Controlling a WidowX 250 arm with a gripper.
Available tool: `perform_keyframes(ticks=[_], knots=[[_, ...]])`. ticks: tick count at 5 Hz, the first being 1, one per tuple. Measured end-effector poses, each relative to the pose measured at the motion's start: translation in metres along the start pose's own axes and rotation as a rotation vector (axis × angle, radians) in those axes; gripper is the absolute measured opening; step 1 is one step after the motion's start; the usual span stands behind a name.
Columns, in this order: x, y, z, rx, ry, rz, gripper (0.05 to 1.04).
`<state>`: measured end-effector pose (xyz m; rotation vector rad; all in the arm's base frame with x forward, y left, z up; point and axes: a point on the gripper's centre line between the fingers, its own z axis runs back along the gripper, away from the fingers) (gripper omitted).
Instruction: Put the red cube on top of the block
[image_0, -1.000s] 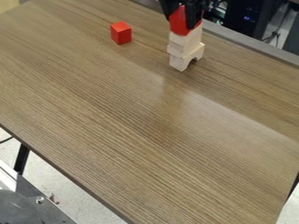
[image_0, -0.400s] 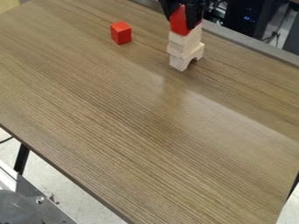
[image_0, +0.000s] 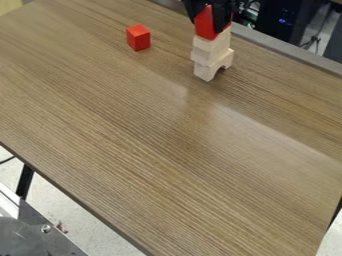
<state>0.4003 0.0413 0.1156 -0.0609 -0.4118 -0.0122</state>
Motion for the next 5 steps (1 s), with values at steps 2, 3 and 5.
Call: perform_keyframes(ticks=[2,3,5], knots=[[0.0,0.002,-0.002,0.011,0.001,-0.007,1.001],[-0.001,0.002,-0.002,0.009,0.004,-0.011,0.999],[0.008,0.0,0.02,-0.029,-0.017,0.019,0.999]])
